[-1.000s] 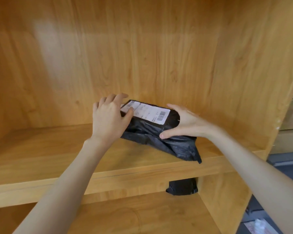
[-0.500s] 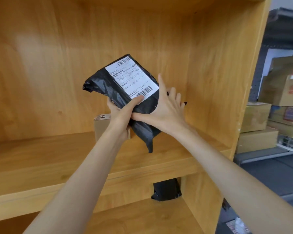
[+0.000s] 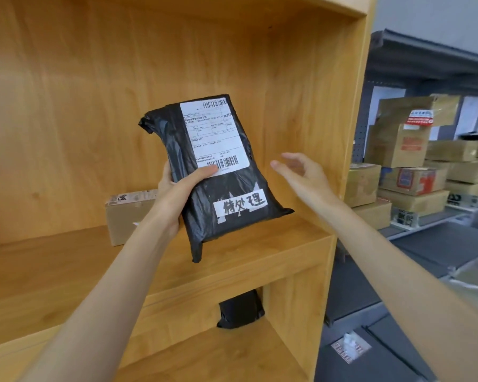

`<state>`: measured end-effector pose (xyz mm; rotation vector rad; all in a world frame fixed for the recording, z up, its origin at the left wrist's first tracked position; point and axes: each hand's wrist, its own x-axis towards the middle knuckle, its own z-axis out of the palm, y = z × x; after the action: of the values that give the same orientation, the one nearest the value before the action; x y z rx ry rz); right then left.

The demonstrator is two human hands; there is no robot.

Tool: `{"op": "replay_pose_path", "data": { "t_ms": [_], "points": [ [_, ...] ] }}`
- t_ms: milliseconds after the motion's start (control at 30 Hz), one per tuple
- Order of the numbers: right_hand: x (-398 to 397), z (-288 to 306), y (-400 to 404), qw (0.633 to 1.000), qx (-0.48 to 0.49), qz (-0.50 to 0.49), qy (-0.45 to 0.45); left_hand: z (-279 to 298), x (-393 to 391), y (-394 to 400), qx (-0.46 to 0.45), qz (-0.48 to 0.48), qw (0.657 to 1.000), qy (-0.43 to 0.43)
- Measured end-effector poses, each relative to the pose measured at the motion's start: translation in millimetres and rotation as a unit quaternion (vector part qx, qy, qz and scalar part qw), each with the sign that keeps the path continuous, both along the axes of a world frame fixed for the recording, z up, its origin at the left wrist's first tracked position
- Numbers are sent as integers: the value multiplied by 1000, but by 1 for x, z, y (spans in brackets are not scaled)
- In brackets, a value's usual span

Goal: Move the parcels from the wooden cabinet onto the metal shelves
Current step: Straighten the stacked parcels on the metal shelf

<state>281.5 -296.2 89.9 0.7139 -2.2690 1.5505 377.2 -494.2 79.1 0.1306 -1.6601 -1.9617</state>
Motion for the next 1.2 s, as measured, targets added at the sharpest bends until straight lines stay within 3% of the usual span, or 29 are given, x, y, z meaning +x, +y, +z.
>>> {"op": "replay_pose_path", "data": {
  "t_ms": [100,233,333,533,900,1200],
  "points": [
    [-5,-6,22,992,76,-52,90,0,-7,14,-14,-12,1000,-8],
    [-8,-8,63,938,242,-148,198,2,-17,49,-30,-32,999,-9],
    [-10,-7,98,914,286,-179,224,6,-26,89,-47,-59,997,-1],
    [-21,-4,211,904,296,-242,192,8,-55,202,-87,-98,991,23],
    [-66,-17,487,860,355,-349,114,-7,-145,468,-50,-218,974,19],
    [-148,-25,613,846,364,-374,110,-4,-242,597,-47,-238,970,21]
  ]
}}
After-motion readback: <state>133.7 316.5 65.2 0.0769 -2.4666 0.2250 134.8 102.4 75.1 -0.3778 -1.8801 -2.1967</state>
